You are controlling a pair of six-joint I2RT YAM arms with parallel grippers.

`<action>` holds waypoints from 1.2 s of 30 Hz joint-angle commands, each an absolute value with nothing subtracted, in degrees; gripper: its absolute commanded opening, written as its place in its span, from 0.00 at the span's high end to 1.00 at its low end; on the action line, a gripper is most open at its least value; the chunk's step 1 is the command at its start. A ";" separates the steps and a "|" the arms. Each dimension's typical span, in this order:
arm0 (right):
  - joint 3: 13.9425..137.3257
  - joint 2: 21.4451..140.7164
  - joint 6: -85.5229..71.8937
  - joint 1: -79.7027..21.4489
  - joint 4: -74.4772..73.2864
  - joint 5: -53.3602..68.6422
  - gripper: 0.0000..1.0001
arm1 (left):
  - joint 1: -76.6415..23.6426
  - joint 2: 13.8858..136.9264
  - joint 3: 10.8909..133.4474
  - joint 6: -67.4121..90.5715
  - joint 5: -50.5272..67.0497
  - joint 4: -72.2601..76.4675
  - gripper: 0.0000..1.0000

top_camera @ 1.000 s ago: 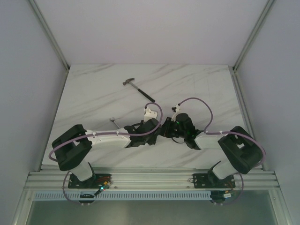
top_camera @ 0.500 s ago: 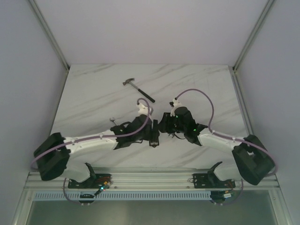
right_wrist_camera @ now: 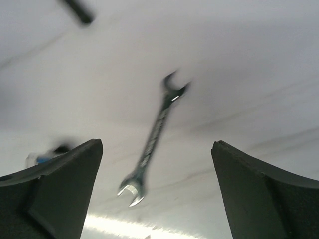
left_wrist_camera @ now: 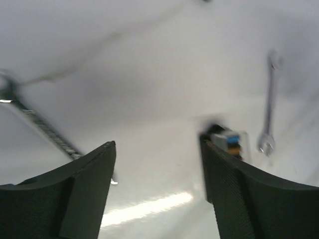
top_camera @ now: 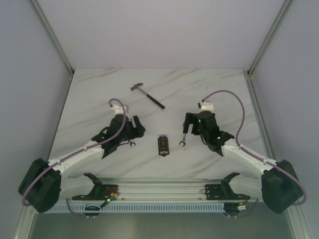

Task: Snap on the fuse box
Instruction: Reset both arms

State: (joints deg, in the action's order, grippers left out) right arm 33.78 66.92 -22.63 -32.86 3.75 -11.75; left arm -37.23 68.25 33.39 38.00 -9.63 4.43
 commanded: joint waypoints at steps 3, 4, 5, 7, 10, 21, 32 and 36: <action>29.62 63.42 -14.11 -26.78 13.57 -34.93 0.01 | -20.79 58.10 27.03 33.41 -14.92 8.08 0.10; 28.70 64.05 -11.53 -25.55 16.64 -35.68 0.01 | -18.41 56.60 25.71 32.26 -18.33 9.02 0.05; 27.98 65.02 -10.39 -24.27 19.47 -36.84 0.01 | -15.83 55.20 24.19 31.55 -20.63 10.37 0.01; 27.03 67.65 -9.03 -21.30 24.14 -37.59 0.01 | -10.55 52.89 21.58 29.97 -23.40 13.60 0.00; 27.64 72.10 -7.79 -17.93 28.07 -38.91 0.01 | -6.15 51.77 17.55 26.37 -32.30 20.51 0.00; 13.15 79.76 1.49 -9.56 69.34 -31.21 0.00 | -2.72 73.99 11.50 7.37 -26.39 61.07 0.00; 13.67 87.67 0.02 -0.77 73.81 -9.83 0.00 | -2.18 88.72 13.91 1.07 -10.90 72.14 0.00; 14.01 87.40 -0.74 0.49 72.48 -7.59 0.00 | -2.22 88.88 13.41 0.94 -11.05 73.36 0.00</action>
